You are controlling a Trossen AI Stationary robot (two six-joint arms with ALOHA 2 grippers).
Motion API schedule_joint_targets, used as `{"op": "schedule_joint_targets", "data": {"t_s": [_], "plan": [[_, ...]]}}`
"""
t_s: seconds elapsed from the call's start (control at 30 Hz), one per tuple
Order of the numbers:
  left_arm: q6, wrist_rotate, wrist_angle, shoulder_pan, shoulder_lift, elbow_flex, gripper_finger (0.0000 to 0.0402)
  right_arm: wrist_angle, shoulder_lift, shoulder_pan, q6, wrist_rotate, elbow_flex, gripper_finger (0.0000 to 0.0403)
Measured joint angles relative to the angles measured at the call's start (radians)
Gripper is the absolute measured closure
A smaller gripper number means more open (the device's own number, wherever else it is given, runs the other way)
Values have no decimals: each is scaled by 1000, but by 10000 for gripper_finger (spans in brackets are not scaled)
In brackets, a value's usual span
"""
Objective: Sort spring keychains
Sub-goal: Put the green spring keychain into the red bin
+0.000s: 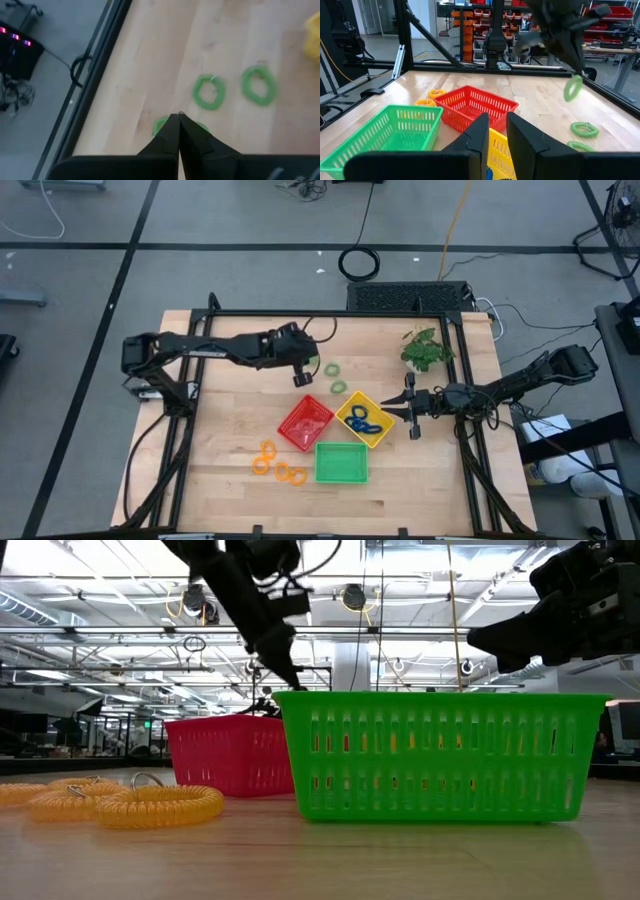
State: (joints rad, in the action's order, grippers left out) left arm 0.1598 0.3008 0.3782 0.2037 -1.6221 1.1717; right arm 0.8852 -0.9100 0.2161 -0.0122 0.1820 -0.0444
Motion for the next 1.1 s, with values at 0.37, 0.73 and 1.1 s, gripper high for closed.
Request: {"op": "schedule_joint_targets", "data": {"t_s": [0.37,0.73,1.1], "plan": [[15,-6,39,-131,134,0,401,0,0,0,0,0,0,346],[-22,-14,38,-264,152,1,399,0,0,0,0,0,0,346],[-86,-15,29,-387,151,1,398,0,0,0,0,0,0,346]]}}
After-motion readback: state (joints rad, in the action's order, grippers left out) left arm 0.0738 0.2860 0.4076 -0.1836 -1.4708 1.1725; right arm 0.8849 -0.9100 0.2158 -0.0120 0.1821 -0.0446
